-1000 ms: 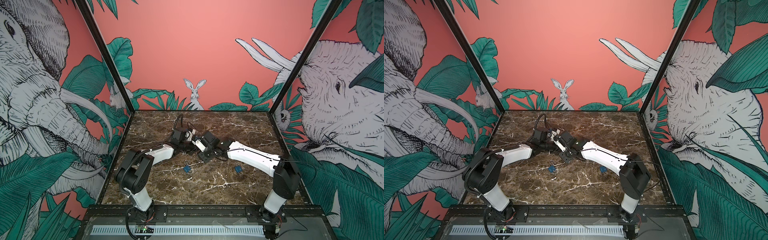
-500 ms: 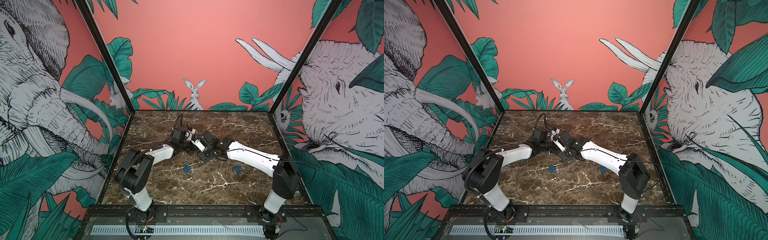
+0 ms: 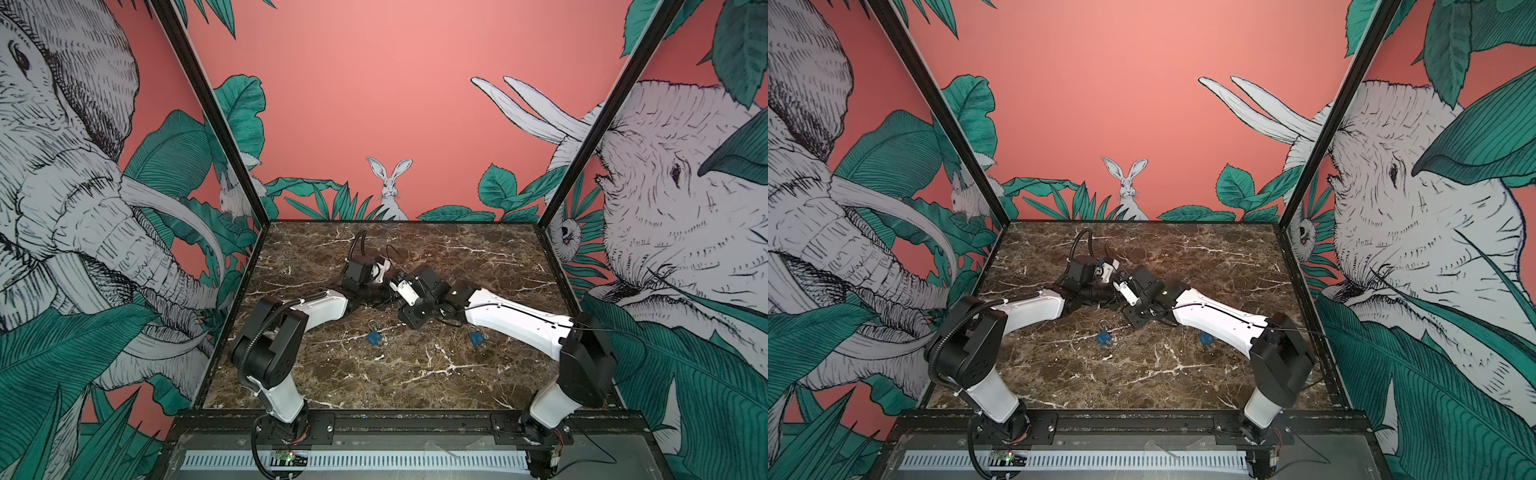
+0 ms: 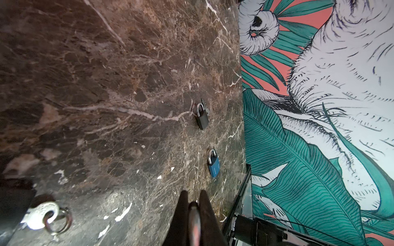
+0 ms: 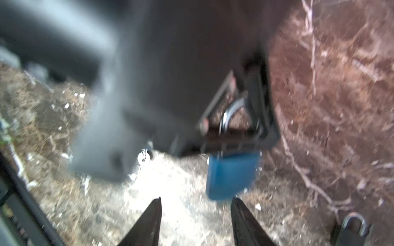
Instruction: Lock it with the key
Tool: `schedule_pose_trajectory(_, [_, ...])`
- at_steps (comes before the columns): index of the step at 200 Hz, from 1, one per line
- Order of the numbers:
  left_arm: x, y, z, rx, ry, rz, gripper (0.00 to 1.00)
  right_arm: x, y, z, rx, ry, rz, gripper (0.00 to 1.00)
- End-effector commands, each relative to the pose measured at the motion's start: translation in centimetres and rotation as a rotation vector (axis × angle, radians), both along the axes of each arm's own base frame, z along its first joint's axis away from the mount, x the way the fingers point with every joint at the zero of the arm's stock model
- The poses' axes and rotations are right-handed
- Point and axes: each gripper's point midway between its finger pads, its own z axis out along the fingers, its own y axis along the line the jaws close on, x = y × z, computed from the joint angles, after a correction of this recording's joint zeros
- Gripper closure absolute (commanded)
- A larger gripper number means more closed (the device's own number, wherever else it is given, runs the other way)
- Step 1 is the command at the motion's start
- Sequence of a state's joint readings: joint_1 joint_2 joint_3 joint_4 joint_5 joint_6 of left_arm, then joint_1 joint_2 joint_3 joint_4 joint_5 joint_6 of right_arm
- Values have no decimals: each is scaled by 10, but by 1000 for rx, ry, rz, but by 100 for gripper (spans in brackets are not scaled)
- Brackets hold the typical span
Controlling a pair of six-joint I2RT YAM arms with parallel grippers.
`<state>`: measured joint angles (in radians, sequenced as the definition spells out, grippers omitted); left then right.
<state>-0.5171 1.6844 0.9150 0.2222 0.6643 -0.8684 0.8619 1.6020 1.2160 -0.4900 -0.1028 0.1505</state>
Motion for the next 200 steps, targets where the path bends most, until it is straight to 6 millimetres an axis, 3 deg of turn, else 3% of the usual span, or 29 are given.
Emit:
schedule_pose_trajectory(1, [9,-4,52,-84,-124,26,100,-4,-1,31,159,-3,-17,47])
schedule_pose_trajectory(32, [16,-3,75,-120,-150,70,100,3,-28,43,278,-33,-87,47])
schedule_pose_trajectory(53, [16,-3,88,-144,-148,86,100,7,-33,54,335,-139,-76,47])
schedule_pose_trajectory(81, [22,1,101,-169,-138,146,100,8,-26,59,394,-207,-28,46])
schedule_pose_trajectory(159, [11,-10,124,-204,-98,128,100,21,-5,60,455,-283,40,47])
schedule_pose_trajectory(200, [10,-16,131,-221,-91,119,100,33,-5,60,437,-327,28,59])
